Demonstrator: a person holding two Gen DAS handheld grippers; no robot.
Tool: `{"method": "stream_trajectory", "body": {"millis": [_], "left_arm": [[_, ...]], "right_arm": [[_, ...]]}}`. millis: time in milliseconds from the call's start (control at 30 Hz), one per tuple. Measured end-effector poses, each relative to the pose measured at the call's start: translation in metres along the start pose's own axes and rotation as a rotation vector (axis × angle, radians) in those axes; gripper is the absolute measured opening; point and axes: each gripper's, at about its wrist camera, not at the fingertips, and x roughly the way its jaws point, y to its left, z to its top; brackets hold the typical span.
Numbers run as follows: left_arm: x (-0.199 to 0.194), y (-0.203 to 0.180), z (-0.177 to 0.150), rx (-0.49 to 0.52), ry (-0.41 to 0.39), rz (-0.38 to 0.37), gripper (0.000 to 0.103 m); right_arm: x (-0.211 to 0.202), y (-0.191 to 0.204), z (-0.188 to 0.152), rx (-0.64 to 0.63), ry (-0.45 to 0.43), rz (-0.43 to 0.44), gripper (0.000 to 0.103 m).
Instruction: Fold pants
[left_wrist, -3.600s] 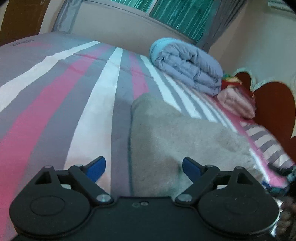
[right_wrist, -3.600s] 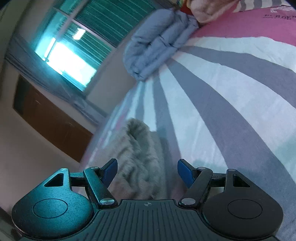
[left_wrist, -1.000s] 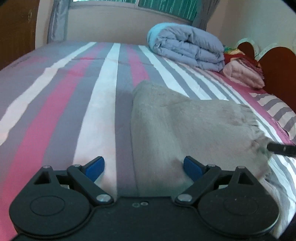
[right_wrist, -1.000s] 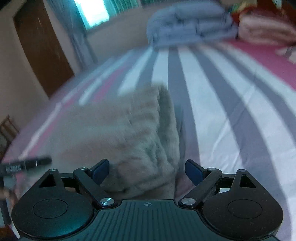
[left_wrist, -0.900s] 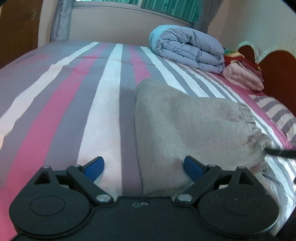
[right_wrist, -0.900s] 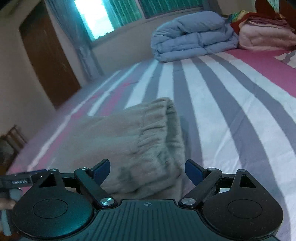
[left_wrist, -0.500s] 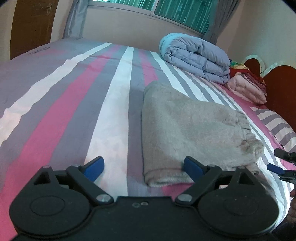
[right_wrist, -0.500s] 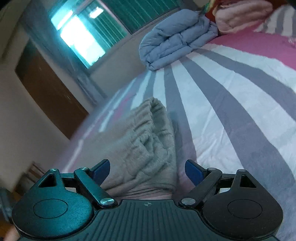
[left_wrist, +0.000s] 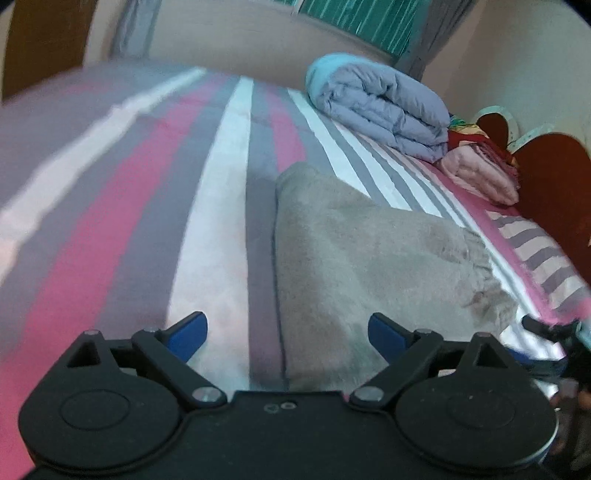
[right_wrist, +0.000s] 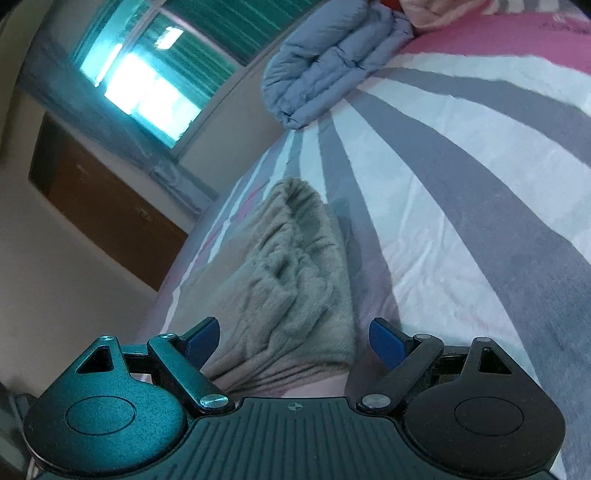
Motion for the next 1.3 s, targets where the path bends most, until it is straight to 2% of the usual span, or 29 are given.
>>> {"method": "stream_trajectory", "body": {"millis": [67, 300, 733, 800, 867, 967, 1033, 1133, 1167, 1267, 1300], "left_arm": [[0.017, 0.013, 0.006, -0.063, 0.057, -0.042, 0.081], [0.056, 0.037, 0.024, -0.147, 0.131, -0.194, 0.080], [0.117, 0.056, 0.052, -0.235, 0.162, -0.462, 0.075], [0.125, 0.053, 0.052, -0.239, 0.157, -0.491, 0.069], [0.132, 0.052, 0.051, -0.251, 0.163, -0.525, 0.053], [0.128, 0.060, 0.046, -0.295, 0.182, -0.574, 0.041], [0.121, 0.064, 0.037, -0.283, 0.184, -0.604, 0.041], [0.123, 0.058, 0.034, -0.291, 0.168, -0.588, 0.039], [0.127, 0.057, 0.035, -0.314, 0.161, -0.582, 0.026], [0.124, 0.059, 0.041, -0.350, 0.120, -0.591, 0.016], [0.119, 0.057, 0.046, -0.336, 0.093, -0.608, 0.016]], "right_arm": [[0.008, -0.005, 0.003, 0.029, 0.029, 0.003, 0.088], [0.024, -0.018, 0.020, 0.130, 0.073, 0.061, 0.087], [0.078, -0.018, 0.044, 0.085, 0.190, 0.168, 0.087], [0.089, -0.017, 0.046, 0.081, 0.198, 0.180, 0.087], [0.099, -0.015, 0.049, 0.073, 0.207, 0.184, 0.087], [0.106, -0.015, 0.051, 0.068, 0.225, 0.206, 0.087], [0.102, -0.020, 0.054, 0.055, 0.263, 0.228, 0.081], [0.100, -0.029, 0.059, 0.040, 0.304, 0.222, 0.068], [0.103, -0.030, 0.060, 0.040, 0.304, 0.214, 0.062], [0.108, -0.027, 0.063, 0.050, 0.283, 0.217, 0.051], [0.107, -0.025, 0.068, 0.044, 0.271, 0.228, 0.049]]}}
